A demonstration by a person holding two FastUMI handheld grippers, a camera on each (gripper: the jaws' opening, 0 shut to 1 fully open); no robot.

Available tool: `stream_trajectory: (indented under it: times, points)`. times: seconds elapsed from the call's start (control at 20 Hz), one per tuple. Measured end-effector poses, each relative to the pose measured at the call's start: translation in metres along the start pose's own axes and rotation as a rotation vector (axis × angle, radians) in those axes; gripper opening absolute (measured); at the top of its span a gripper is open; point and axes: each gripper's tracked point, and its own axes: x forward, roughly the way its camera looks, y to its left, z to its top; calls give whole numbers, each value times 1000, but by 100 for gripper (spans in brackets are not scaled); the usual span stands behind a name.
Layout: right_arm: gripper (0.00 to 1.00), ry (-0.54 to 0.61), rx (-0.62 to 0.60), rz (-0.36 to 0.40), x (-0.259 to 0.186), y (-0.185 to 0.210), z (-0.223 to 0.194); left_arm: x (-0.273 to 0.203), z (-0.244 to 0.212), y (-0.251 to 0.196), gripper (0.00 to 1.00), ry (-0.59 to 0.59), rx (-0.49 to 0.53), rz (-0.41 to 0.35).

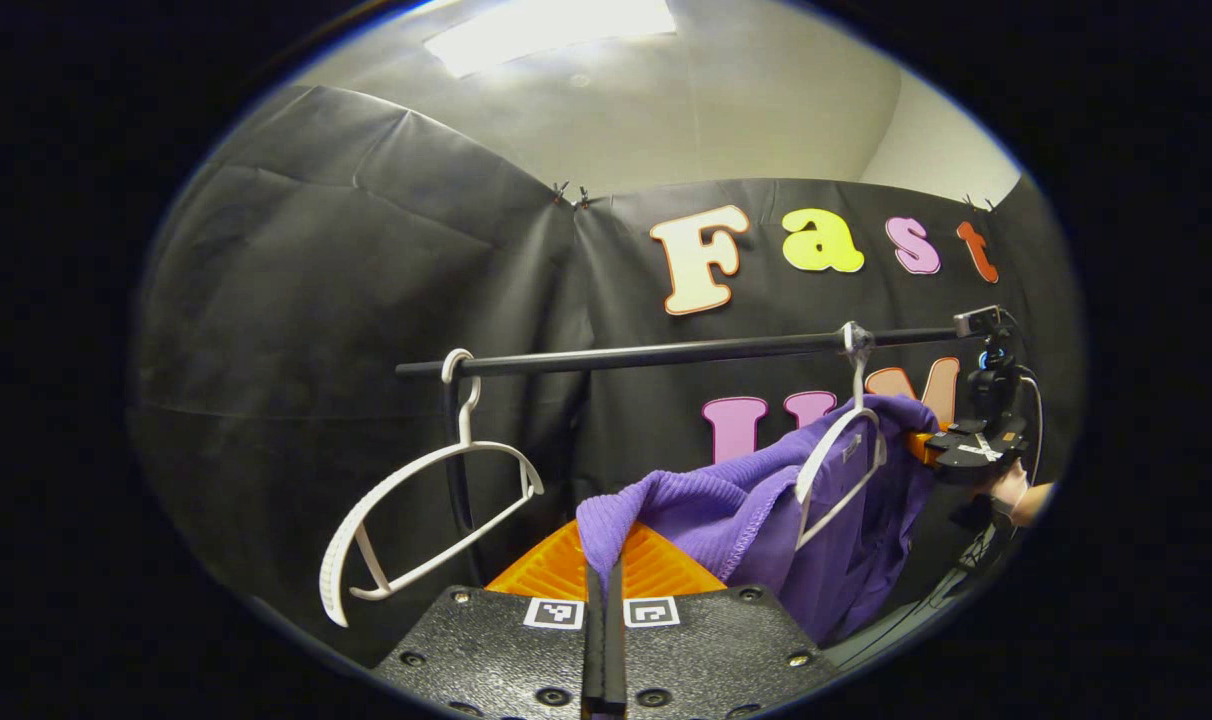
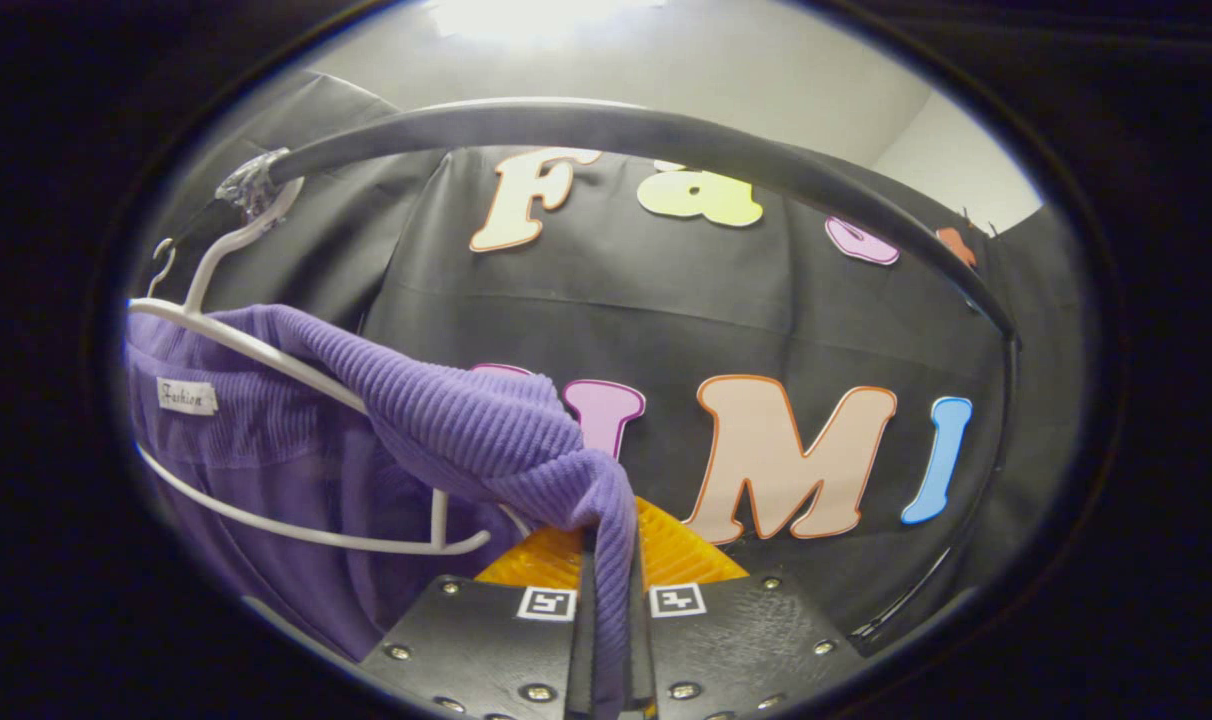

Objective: Grasp the clothes on the hanger with both hands and then place them into the laundry hamper below.

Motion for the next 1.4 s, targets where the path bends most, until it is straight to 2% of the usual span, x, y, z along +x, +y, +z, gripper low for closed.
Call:
stream_trajectory:
  times: [0.45,0.5,0.55,0.75,0.85,1.4]
  points:
    - [13,-28,6,-34,17,7,3,31,-6,22,0,-5,-15,47]
    - [17,-30,10,-33,15,10,1,34,-4,24,0,-11,-12,50]
    - [13,-29,10,-34,15,11,-1,36,-3,27,0,-16,0,56]
    - [12,-25,8,-46,16,9,-9,47,-5,35,0,-20,24,74]
    - [13,0,19,-40,18,10,-20,49,-10,30,0,-14,-1,64]
    - [12,80,-20,-64,1,0,-66,42,-54,14,0,50,-4,30]
